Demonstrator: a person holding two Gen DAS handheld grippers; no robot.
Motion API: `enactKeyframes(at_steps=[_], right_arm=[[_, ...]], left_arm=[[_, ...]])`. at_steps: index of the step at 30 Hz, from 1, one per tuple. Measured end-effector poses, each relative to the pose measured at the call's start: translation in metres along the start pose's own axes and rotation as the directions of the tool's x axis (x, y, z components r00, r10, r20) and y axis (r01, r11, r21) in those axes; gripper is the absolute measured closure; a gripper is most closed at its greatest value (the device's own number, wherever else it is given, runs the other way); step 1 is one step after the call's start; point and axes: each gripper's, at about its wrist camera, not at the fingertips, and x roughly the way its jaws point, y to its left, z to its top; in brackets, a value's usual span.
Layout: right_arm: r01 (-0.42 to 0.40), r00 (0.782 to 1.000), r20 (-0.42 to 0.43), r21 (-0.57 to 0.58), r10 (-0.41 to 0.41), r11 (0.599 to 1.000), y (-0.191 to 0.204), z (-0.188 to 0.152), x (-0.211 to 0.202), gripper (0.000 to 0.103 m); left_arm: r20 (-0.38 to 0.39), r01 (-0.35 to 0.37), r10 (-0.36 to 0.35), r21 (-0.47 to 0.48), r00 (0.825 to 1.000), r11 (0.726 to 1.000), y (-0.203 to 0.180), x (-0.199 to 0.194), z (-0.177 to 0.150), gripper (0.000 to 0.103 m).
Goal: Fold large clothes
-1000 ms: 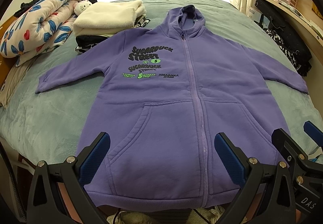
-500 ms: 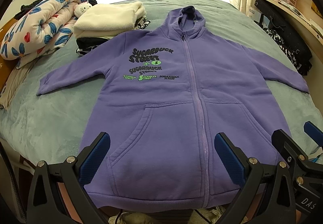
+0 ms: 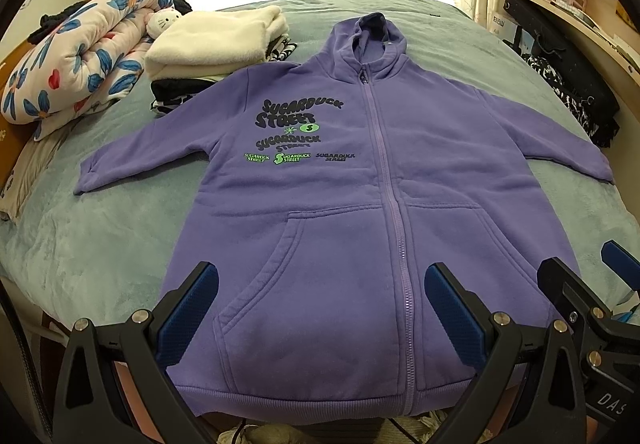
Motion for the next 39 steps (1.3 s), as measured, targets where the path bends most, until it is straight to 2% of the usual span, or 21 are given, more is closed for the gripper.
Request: enactKeyframes(at_steps=[10, 17, 21, 25, 30, 33, 39], right_arm=[[0.017, 1.0, 0.006, 0.004, -0.017, 1.0, 0.006, -0.002, -0.002, 0.0], [0.026, 0.998, 0.054, 0.001, -0.026, 1.0, 0.02, 0.0, -0.013, 0.0], [0.001, 0.997, 0.072, 0.038, -0.004, 0.999, 0.021, 0.007, -0.021, 0.0], [0.011, 0.993, 0.113, 0.061, -0.018, 0.998, 0.019, 0.017, -0.028, 0.0], [0.002, 0.99, 0.137, 0.06, -0.011, 0.998, 0.012, 0.033, -0.042, 0.0], [0.029, 0.986, 0.165, 0.047, -0.037, 0.998, 0.002, 0.044, -0.049, 0.0], [0.095, 0.968, 0.23, 0.022, -0.097, 0.995, -0.026, 0.06, -0.059, 0.0]], left_arm=[[0.029, -0.011, 0.011, 0.026, 1.0, 1.0, -0.004, -0.001, 0.008, 0.001], [0.044, -0.006, 0.004, 0.029, 0.999, 1.0, -0.009, -0.001, 0.024, 0.001], [0.058, 0.006, -0.007, 0.028, 0.998, 1.0, -0.013, -0.003, 0.037, 0.001], [0.081, 0.008, -0.011, 0.037, 0.997, 0.999, -0.019, -0.005, 0.053, 0.001], [0.104, 0.002, -0.011, 0.089, 0.995, 0.996, -0.035, -0.007, 0.076, 0.001], [0.123, 0.019, -0.034, 0.119, 0.992, 0.993, -0.047, -0.007, 0.094, 0.001], [0.229, 0.018, -0.066, 0.208, 0.971, 0.978, -0.082, -0.01, 0.121, 0.001]])
